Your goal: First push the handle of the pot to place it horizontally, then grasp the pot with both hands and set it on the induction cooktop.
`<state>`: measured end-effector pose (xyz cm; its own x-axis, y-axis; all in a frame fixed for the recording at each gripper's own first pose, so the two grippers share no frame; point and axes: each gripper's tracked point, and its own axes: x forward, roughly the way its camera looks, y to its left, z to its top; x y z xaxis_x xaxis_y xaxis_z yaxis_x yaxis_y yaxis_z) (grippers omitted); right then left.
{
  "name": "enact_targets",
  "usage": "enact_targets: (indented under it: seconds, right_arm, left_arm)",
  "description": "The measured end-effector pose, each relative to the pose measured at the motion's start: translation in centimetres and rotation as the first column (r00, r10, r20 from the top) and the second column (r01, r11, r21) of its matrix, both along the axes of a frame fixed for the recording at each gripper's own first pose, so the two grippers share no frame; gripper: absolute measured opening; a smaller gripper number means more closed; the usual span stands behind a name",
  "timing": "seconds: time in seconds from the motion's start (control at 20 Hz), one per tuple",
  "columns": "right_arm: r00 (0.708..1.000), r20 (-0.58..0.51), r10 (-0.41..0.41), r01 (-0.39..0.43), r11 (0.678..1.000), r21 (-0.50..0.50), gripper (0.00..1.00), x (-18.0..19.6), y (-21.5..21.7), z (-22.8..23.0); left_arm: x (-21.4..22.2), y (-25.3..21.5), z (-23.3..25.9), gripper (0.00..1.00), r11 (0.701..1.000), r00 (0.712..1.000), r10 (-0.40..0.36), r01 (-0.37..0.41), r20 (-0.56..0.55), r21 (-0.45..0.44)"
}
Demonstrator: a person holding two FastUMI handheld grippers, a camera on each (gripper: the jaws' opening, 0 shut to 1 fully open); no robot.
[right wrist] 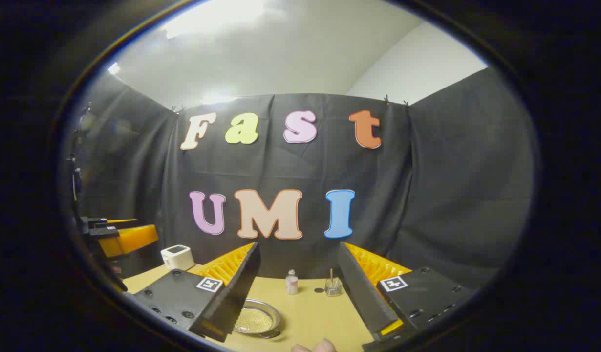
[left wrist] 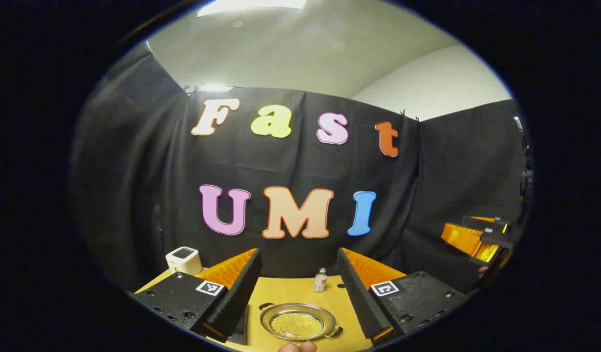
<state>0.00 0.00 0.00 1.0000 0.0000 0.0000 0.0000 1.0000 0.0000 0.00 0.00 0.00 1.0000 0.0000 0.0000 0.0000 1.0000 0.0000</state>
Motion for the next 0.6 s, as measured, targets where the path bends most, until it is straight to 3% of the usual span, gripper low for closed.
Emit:
enact_targets:
  seconds: [0.05,0.2,0.3,0.6]
  right_arm:
    - [1.000,0.001,-0.003,0.003,1.000,-0.004,1.00,0.0,-0.2,0.0]
    - [1.000,0.007,-0.001,0.001,1.000,-0.011,0.99,-0.1,-0.1,0.4]
    - [1.000,0.000,-0.006,0.006,1.000,-0.017,0.99,0.0,-0.3,-0.2]
    - [1.000,-0.027,0.006,-0.006,1.000,0.016,0.99,0.9,0.2,-1.8]
  left_arm:
    - [0.3,-0.3,-0.1,0.94,1.000,1.000,0.000,0.000,0.001,-0.007]
    - [0.2,-0.6,0.3,0.89,0.999,1.000,0.006,-0.006,0.007,-0.033]
    - [0.2,-0.4,0.8,0.93,1.000,1.000,0.008,-0.008,0.017,-0.010]
    - [-0.5,0.3,1.9,0.93,0.998,0.998,0.017,-0.020,0.058,0.061]
